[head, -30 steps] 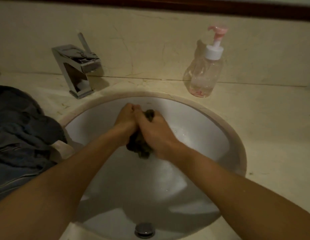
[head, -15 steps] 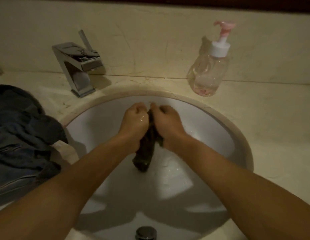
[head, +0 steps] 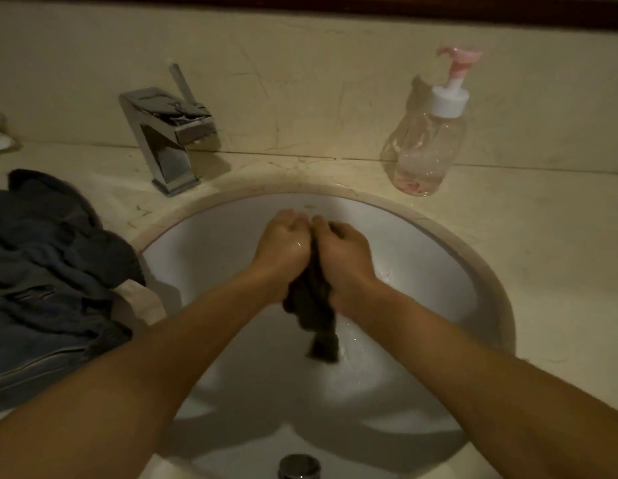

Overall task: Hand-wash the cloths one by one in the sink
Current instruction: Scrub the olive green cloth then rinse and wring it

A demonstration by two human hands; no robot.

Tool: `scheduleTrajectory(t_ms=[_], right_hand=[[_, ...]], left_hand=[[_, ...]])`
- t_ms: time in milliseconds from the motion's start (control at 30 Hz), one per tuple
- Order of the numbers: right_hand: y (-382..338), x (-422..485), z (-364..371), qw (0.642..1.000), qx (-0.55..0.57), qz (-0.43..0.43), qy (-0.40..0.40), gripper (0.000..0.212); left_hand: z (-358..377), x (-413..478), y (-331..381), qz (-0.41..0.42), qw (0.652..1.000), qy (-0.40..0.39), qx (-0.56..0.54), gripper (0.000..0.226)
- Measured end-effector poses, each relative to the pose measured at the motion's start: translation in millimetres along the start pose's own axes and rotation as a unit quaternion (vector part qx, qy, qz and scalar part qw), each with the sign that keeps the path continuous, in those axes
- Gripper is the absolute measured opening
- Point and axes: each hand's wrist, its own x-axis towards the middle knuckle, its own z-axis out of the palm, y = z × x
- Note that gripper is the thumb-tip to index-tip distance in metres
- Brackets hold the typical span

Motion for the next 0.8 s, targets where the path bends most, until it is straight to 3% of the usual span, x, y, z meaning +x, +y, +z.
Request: scheduleTrajectory(t_ms=[100,233,300,367,433,567,700,800], right_hand=[[6.7,-6.5,8.6,0.998,-0.025,-0.032,-0.046,0.028],[-10.7,7.0,-4.5,0.999,-0.001,-0.032,-0.013,0.047],[-9.4,5.3,-10.4,1.0,0.018,-0.01,-0.005,0.036],[-1.7,0.4,-9.4,1.0,0.004,-0.017,-0.022,0.02],[-0.1,-9.0,-1.7,0.997,-0.03,-0.053,-0.057,0.027],[-13.9,5.3,-4.7,0.999,-0.026,-0.039,-0.016,0.052],[-4.4,-1.3,-2.5,0.999,-0.009,-0.012,-0.029,0.028],[3.0,-12.6,7.4,0.993,-0.064,-0.067,-0.067,0.04]], left_hand=[[-15.3,6.5,8.4,-0.02,0.996,0.057,-0.064,0.026],[5.4,-23.9,7.6,0.003,0.999,0.01,-0.048,0.024],[11.6,-24.7,4.3,0.023,0.999,-0.013,-0.023,0.036],[0.8,-8.2,6.9,0.017,0.998,0.013,-0.056,0.039],[-10.6,0.4,11.5,-0.012,0.992,0.046,-0.118,0.029],[3.8,-19.5,10.2,-0.003,0.996,0.026,-0.089,0.029],[-3.3,-4.3,6.4,0.016,0.997,0.036,-0.074,0.037],[-18.6,9.8,8.2,-0.022,0.996,0.07,-0.058,0.028]])
